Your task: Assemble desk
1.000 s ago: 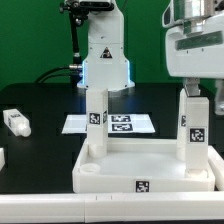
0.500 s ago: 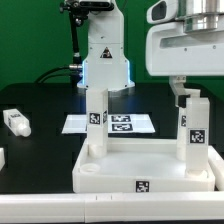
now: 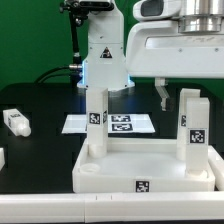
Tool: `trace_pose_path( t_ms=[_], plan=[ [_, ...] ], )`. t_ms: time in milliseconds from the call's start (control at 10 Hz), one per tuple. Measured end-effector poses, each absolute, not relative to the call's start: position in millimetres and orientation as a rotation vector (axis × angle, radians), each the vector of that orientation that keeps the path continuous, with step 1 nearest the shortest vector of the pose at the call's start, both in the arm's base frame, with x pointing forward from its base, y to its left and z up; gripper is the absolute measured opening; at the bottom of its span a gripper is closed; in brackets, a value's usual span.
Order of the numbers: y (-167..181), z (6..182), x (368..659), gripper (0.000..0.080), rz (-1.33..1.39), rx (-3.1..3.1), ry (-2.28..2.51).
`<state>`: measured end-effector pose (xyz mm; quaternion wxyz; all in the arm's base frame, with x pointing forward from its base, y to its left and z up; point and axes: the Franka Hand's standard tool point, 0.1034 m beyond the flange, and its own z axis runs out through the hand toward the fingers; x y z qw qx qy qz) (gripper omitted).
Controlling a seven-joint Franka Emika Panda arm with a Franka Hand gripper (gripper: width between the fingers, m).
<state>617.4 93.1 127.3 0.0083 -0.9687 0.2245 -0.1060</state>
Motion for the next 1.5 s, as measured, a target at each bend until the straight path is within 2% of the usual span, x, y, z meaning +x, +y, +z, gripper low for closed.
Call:
trace_pose_path(
  t_ms=[100, 300, 400, 500, 1100, 1300, 1500],
  plan=[
    [92.5, 127.3, 617.5, 0.0649, -0.331, -3.019, 0.73],
    [91.9, 127.0, 617.5, 0.0397, -0.33, -3.006, 0.772],
    [91.8, 126.6, 617.4, 0.0397, -0.326, -2.948, 0.935],
    [91.5, 126.4, 617.3, 0.0284, -0.323, -2.914, 1.019],
    [95.7, 124.0, 625.4, 0.0284, -0.191, -2.104, 2.142],
    [96.7, 123.0, 625.0, 0.0284, -0.142, -1.848, 2.327],
    [96.7, 123.0, 625.0, 0.0297, -0.144, -1.854, 2.324]
  ],
)
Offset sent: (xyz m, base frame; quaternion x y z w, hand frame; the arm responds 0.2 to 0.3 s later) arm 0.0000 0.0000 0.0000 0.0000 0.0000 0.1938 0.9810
